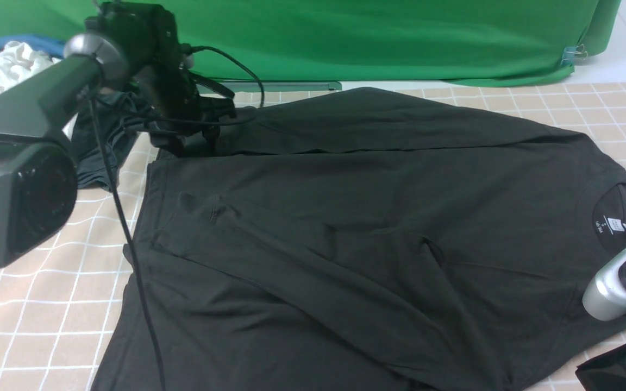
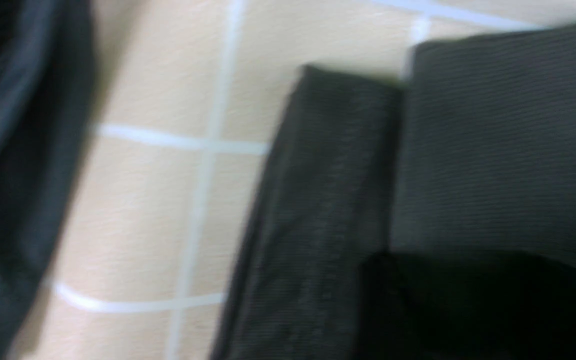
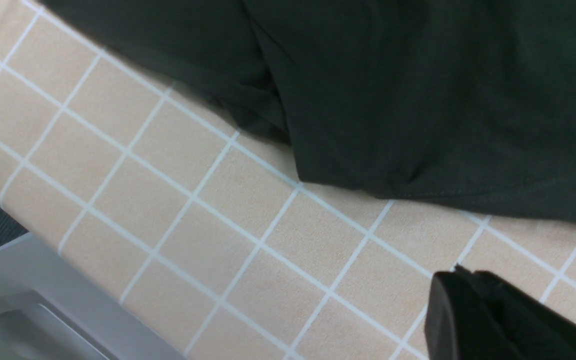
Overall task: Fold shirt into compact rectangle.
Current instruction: 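Grab the top left corner of the dark shirt with the left gripper, then fold the left side of the dark shirt inward over its body with the left gripper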
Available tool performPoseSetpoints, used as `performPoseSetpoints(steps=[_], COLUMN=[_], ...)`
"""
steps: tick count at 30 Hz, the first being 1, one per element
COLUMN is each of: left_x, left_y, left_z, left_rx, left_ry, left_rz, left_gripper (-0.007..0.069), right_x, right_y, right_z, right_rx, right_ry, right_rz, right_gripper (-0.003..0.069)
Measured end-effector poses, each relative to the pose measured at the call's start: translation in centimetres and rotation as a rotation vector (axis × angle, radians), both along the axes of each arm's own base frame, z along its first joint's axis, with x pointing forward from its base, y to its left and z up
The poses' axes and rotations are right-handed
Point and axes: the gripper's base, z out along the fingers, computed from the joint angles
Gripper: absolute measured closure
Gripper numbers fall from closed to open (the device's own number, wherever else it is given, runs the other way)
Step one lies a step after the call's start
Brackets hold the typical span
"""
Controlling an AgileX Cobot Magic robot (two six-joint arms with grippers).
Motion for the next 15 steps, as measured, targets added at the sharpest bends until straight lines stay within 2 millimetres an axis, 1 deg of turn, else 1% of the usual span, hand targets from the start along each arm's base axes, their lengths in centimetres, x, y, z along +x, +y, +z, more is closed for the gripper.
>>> performPoseSetpoints(steps=[1, 3, 4, 5, 9, 10, 11, 12, 15], left_x=[0.0, -0.1, -0.1, -0.1, -0.1, -0.3, -0.4, -0.5, -1.6], left_y=[-0.3, -0.8, -0.9, -0.9, -0.8, -0.6, -0.6, -0.6, -0.5], left_z=[0.0, 0.0, 0.1, 0.1, 0.8, 2.4, 3.0, 3.3, 8.3], left_rx=[0.007, 0.034, 0.047, 0.058, 0.081, 0.082, 0.081, 0.079, 0.076], left_ry=[-0.004, -0.013, -0.017, -0.020, -0.033, -0.059, -0.070, -0.075, -0.155], left_rz=[-0.009, -0.030, -0.037, -0.042, -0.047, -0.045, -0.047, -0.047, -0.075], left_gripper=[0.0375, 0.0503, 0.0547, 0.0570, 0.0583, 0.0585, 0.0585, 0.0585, 0.0585], right_x=[0.0, 0.0, 0.0, 0.0, 0.0, 0.0, 0.0, 0.0, 0.0], right_y=[0.0, 0.0, 0.0, 0.0, 0.0, 0.0, 0.0, 0.0, 0.0], right_z=[0.0, 0.0, 0.0, 0.0, 0.0, 0.0, 0.0, 0.0, 0.0], right_rx=[0.000, 0.000, 0.000, 0.000, 0.000, 0.000, 0.000, 0.000, 0.000], right_ry=[0.000, 0.000, 0.000, 0.000, 0.000, 0.000, 0.000, 0.000, 0.002], right_rz=[0.000, 0.000, 0.000, 0.000, 0.000, 0.000, 0.000, 0.000, -0.001], right_gripper=[0.0628, 0.0628, 0.0628, 0.0628, 0.0628, 0.0628, 0.0628, 0.0628, 0.0628])
